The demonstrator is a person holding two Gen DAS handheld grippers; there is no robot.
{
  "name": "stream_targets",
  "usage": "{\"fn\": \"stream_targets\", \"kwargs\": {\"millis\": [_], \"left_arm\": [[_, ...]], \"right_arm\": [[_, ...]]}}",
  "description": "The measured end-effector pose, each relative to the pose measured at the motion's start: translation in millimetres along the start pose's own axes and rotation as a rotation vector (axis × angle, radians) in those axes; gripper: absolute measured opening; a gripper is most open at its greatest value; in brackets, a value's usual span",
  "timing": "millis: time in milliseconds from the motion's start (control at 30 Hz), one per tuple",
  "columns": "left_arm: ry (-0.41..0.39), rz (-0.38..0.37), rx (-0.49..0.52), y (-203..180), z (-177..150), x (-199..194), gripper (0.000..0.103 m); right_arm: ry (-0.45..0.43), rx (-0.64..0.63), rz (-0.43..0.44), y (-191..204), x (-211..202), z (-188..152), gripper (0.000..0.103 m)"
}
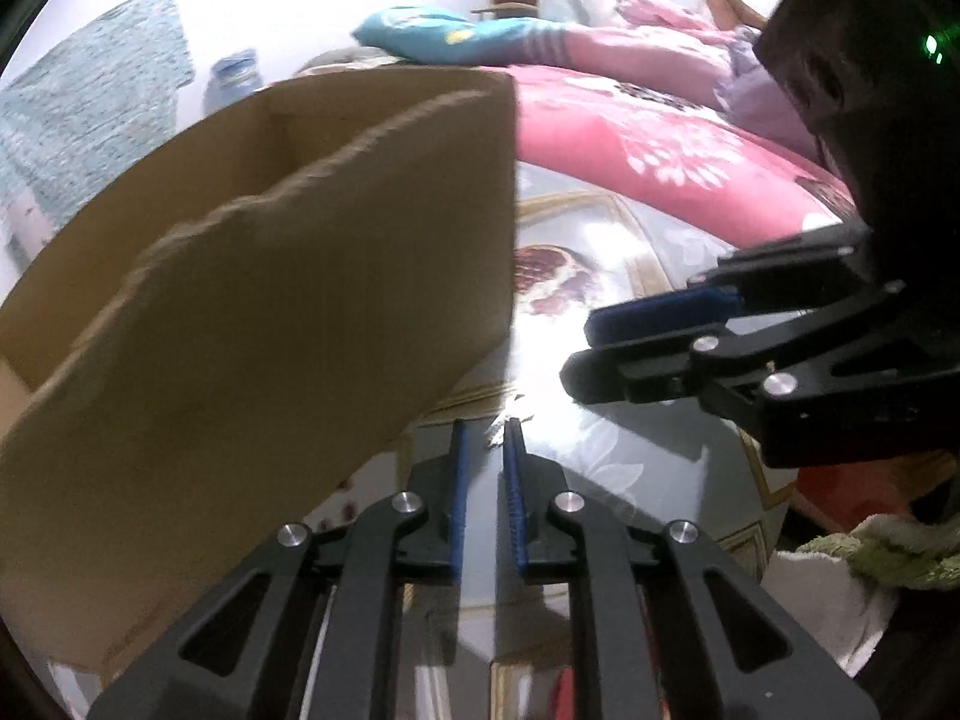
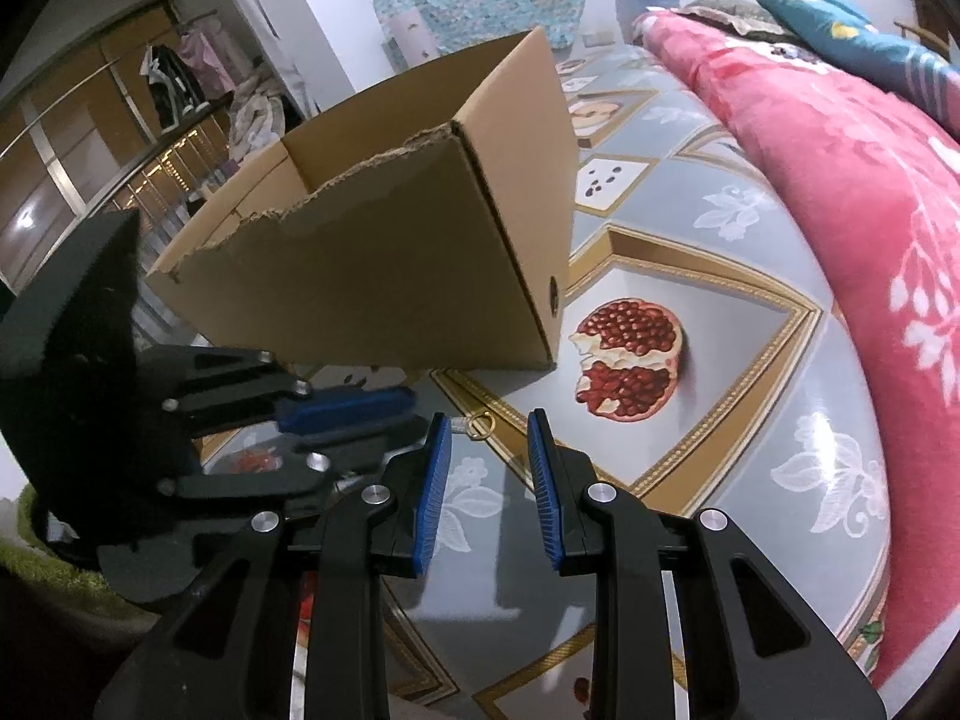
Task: Organize jewelry
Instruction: 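Close the left gripper on a small silver spring-clasp charm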
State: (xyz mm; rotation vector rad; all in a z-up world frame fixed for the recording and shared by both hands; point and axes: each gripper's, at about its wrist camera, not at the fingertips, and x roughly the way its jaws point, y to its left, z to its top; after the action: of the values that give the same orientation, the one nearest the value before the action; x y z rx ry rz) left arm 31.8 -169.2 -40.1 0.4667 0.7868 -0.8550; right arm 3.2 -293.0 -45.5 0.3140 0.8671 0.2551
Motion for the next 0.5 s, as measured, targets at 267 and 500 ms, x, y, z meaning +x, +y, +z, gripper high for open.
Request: {"fn": "stream_targets", "kwargs": {"millis": [267,500], "left_arm": [[0.011,-0.03,0.038,0.8,2.9,9.5,0.011],[0.012,-0.029,0.05,1.3,0.6,7.2,0.006]], "right_arm": [[-0.001,0.015,-0.006,-8.2,-0.2,1.7,0.026],[-0.002,0.012,-0.004,-8.2,-0.1,3.2,0.026]]}}
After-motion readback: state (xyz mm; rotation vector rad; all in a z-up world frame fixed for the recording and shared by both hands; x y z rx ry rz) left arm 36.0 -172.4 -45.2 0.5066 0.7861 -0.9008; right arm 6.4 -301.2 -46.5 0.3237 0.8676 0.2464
